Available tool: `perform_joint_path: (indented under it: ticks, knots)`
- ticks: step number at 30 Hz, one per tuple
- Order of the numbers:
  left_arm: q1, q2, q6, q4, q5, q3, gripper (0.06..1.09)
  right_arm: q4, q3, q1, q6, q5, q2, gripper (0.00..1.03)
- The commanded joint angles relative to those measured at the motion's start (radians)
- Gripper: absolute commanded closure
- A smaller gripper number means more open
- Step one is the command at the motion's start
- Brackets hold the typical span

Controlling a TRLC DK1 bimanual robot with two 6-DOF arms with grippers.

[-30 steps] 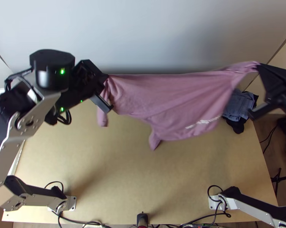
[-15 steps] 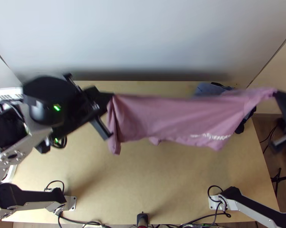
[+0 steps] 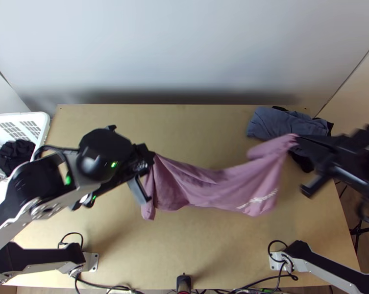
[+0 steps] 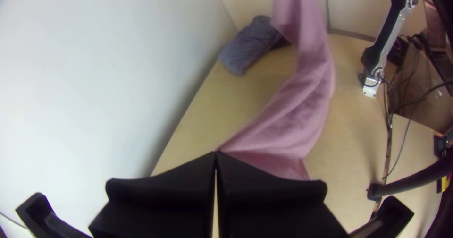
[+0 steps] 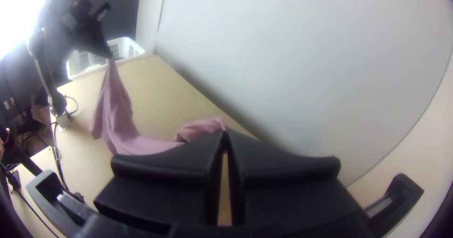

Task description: Fold the t-shirt

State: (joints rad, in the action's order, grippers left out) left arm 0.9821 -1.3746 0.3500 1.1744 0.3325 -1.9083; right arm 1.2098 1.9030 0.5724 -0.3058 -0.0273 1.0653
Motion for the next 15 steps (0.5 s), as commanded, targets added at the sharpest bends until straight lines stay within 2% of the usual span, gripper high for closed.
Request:
perform_joint_path:
  ticks: [1, 4, 10, 15]
  knots:
    - [-0.141, 0.019, 0.053, -0.134, -0.007, 0.140, 1.05, -0.236, -0.234, 0.020, -0.013, 0.007, 0.053, 1.00]
    - [-0.243, 0.025, 0.064, -0.242, -0.009, 0.221, 1.05, -0.352, -0.312, -0.008, -0.047, 0.007, 0.101, 1.00]
    - [-0.378, 0.045, 0.058, -0.441, -0.013, 0.361, 1.05, -0.509, -0.331, -0.088, -0.064, 0.007, 0.185, 1.00]
    - [-0.456, 0.023, 0.061, -0.567, -0.006, 0.359, 1.05, -0.527, -0.222, -0.132, -0.073, 0.007, 0.249, 1.00]
